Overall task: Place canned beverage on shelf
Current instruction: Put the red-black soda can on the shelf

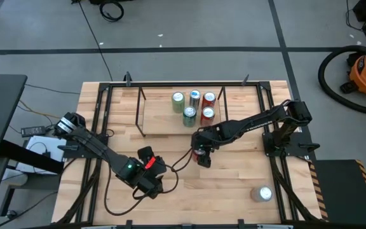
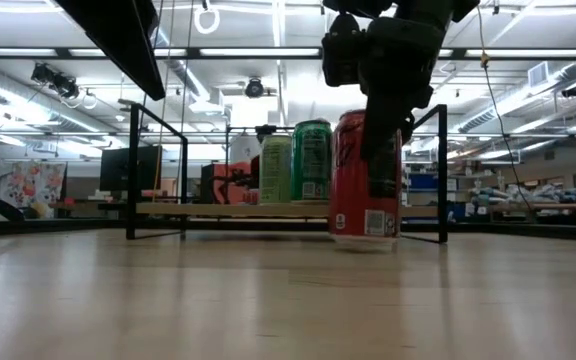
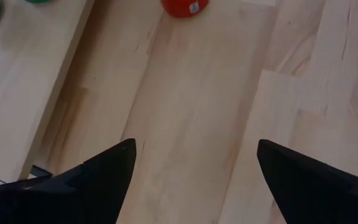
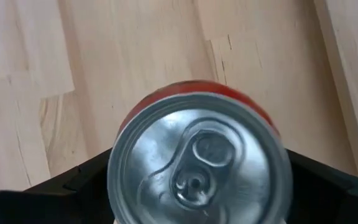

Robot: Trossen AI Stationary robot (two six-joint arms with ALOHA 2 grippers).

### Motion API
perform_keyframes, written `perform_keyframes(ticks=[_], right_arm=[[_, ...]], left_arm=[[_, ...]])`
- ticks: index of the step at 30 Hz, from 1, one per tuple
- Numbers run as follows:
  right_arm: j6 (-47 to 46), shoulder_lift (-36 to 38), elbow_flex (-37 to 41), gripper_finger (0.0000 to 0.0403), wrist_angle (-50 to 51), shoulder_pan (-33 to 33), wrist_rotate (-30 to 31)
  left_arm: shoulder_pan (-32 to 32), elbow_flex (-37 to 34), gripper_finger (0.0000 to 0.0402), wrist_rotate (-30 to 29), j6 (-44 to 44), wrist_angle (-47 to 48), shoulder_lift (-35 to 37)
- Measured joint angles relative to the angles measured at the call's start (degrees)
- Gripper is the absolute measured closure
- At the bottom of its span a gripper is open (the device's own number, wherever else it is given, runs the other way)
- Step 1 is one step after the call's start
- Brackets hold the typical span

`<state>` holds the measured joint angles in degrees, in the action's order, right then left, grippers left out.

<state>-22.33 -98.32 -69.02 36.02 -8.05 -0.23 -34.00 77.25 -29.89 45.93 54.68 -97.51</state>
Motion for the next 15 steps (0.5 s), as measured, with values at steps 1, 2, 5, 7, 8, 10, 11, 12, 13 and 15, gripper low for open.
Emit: perform_keyframes(ticks=[1, 2, 5, 7, 8, 10, 11, 12, 13, 15], right_arm=[[0.02, 0.0, 0.0, 0.0043, -0.22, 0.0, 0.11], [0.08, 0.06, -0.02, 0.0037, -0.51, 0.0, 0.24], [0.11, 0.07, -0.02, 0.0018, -0.83, 0.02, 0.43], [-0.45, 0.08, -0.09, 0.0009, -1.34, 0.31, 1.79], [-0.75, 0.2, -0.21, 0.0006, -1.09, 0.4, 2.65], [-0.81, 0.49, -1.13, 0.0004, 0.21, 0.51, 4.02], [-0.52, 0.5, -1.97, 0.0004, 0.58, 0.52, 4.64], [-0.28, 0.5, -2.9, 0.0004, 1.27, 0.52, 5.03], [-0.07, 0.52, -3.69, 0.0004, 2.01, 0.3, 5.15], [0.09, 0.51, -5.2, 0.0004, 2.69, -0.26, 5.3]], left_arm=[[0.0, 0.0, 0.0054, 0.0, -0.02, 0.0, -0.01], [0.0, 0.0, 0.0054, 0.0, -0.04, -0.02, -0.01], [0.02, 0.0, 0.0054, 0.0, -0.04, -0.02, -0.01], [0.04, 0.0, 0.0054, 0.0, -0.04, -0.1, -0.01], [0.02, 0.0, 0.0054, -0.11, -0.04, -0.3, -0.01], [0.02, 0.0, 0.0054, -1.12, -0.03, -1.26, -0.01], [0.02, 0.01, 0.0054, -2.04, -0.02, -1.93, -0.01], [0.04, 0.02, 0.0054, -2.96, -0.03, -2.52, -0.01], [0.07, 0.02, 0.0054, -3.9, -0.11, -3.26, -0.01], [0.07, 0.02, 0.0054, -5.71, -0.27, -4.5, -0.01]])
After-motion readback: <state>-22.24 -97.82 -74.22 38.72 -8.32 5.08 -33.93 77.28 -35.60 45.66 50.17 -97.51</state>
